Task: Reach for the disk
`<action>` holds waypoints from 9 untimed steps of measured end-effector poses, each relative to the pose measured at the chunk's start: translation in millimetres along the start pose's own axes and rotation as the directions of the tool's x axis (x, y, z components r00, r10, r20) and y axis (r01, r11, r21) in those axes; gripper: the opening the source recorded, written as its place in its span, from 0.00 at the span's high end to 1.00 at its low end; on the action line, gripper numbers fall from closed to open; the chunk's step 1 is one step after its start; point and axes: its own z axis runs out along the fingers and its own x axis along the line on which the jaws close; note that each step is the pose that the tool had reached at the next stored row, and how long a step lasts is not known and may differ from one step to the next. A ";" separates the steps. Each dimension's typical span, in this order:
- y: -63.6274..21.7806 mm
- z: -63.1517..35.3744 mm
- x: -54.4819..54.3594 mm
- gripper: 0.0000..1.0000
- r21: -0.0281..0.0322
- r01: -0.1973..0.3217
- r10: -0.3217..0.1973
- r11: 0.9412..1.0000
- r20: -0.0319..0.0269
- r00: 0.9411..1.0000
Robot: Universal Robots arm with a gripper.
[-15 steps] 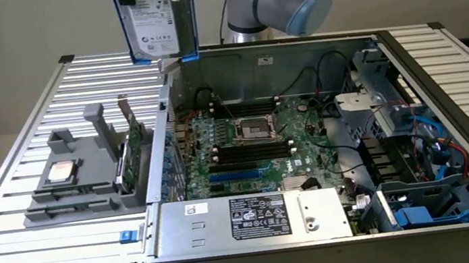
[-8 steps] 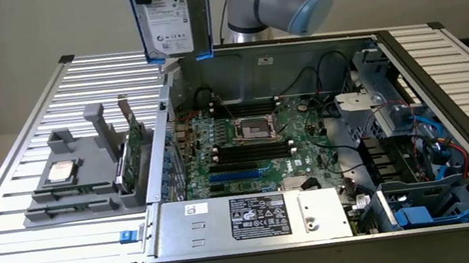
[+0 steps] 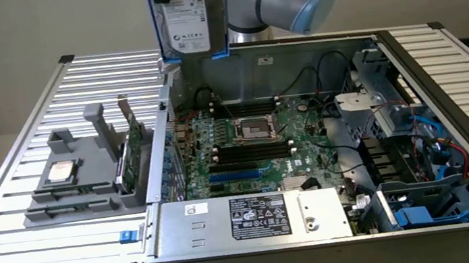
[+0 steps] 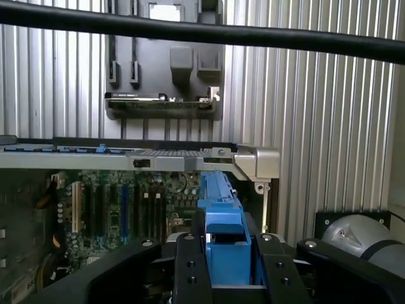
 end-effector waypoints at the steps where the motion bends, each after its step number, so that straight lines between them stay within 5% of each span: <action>1: -2.5 -0.4 0.9 0.67 0.000 0.000 0.000 1.000 0.000 1.000; 9: -23.4 -4.8 10.7 0.67 0.001 0.001 -0.001 1.000 0.000 1.000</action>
